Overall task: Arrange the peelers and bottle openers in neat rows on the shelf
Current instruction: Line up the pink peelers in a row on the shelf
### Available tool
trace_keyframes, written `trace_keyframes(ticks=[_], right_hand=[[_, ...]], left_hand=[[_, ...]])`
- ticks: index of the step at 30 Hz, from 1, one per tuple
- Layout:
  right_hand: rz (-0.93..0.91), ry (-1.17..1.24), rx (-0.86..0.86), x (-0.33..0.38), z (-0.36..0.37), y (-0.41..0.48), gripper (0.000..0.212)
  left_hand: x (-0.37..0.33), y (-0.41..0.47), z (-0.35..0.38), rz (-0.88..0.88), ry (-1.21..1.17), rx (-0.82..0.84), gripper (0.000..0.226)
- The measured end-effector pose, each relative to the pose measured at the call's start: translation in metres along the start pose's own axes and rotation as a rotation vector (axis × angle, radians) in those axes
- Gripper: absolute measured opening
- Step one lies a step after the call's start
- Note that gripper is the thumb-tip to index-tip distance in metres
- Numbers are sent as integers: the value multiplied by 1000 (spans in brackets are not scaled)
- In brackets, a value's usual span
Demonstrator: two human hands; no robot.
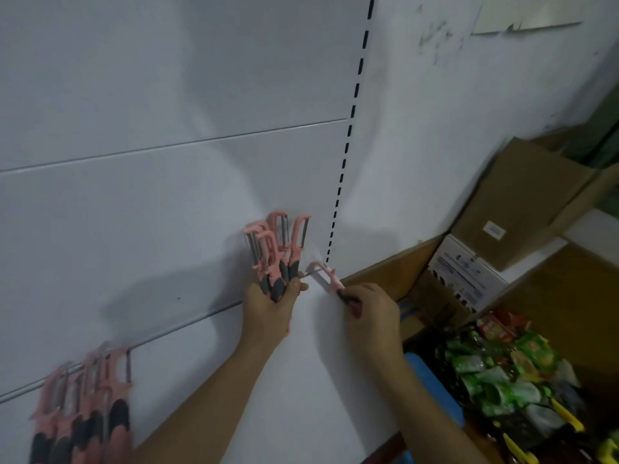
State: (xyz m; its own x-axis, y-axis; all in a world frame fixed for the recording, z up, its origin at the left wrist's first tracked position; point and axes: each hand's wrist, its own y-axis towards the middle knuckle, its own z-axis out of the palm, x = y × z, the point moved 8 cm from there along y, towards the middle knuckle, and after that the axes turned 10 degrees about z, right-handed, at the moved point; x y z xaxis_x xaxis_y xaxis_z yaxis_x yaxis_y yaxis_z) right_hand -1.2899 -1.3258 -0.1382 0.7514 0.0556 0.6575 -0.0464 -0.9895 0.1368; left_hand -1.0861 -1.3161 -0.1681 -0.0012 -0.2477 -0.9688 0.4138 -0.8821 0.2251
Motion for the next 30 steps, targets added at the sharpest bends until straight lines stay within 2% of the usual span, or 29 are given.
trace_keyframes(ticks=[7, 10, 15, 30], right_hand=[[44, -234, -57, -2, 5, -9, 37], [50, -165, -75, 1, 2, -12, 32], [65, -148, -73, -4, 7, -20, 25], [55, -155, -180, -4, 5, -23, 20]], left_hand=[[-10, -2, -9, -20, -84, 7, 25], [-9, -1, -16, -8, -91, 11, 22], [-10, -3, -17, 10, -85, 9, 38], [-3, -2, -16, -52, -106, 78, 25]])
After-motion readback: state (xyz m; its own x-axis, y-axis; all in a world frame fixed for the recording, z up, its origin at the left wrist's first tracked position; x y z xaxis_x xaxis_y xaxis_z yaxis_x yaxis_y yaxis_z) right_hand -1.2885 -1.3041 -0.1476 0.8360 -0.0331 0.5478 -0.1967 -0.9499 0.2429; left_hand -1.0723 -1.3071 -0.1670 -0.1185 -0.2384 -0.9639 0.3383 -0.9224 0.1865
